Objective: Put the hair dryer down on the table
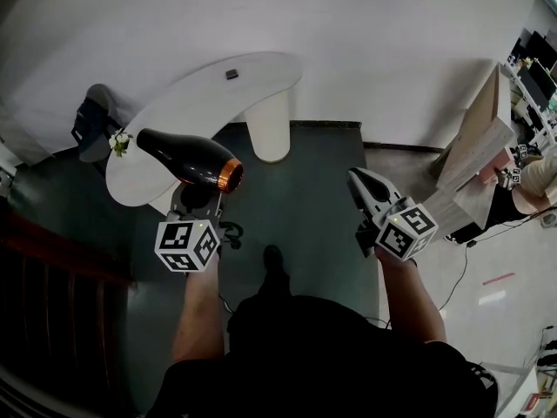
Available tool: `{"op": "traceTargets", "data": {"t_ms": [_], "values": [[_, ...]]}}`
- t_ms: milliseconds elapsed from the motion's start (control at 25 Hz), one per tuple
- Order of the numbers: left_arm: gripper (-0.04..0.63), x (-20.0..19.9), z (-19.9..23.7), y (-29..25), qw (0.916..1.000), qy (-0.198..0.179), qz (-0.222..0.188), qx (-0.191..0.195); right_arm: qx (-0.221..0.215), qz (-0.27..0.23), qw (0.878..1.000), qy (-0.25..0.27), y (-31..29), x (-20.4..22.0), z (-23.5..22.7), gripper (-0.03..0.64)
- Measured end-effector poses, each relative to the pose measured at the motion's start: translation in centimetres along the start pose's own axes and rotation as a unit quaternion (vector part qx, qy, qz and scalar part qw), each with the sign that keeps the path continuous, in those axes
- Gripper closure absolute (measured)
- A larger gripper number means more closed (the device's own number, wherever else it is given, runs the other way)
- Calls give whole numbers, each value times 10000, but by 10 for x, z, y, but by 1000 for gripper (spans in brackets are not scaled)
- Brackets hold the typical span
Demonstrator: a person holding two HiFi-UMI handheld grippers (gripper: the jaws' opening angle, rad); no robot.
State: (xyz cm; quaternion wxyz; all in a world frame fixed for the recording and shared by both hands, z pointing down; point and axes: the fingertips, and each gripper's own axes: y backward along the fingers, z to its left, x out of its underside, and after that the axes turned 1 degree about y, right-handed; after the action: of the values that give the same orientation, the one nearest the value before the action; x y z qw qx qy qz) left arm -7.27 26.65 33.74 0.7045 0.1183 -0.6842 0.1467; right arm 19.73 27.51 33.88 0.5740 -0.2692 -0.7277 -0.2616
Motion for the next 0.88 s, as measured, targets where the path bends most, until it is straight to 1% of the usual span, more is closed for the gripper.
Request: {"op": "traceTargets", "data": {"t_ms": [240, 400, 640, 880], "values": [[425, 10, 22, -54, 9998, 132, -10, 120, 110, 142, 9998, 63, -35, 1, -33, 604], [425, 18, 45, -94, 9997, 154, 28, 212, 194, 264, 9995, 24, -74, 8, -59, 604], [425, 26, 94, -151, 9991, 264, 193, 258, 184, 508, 9984, -176, -147, 21, -87, 604], [425, 20, 154, -190, 9991, 333, 154, 208, 89, 542, 9985, -32, -223, 14, -93, 604]]}}
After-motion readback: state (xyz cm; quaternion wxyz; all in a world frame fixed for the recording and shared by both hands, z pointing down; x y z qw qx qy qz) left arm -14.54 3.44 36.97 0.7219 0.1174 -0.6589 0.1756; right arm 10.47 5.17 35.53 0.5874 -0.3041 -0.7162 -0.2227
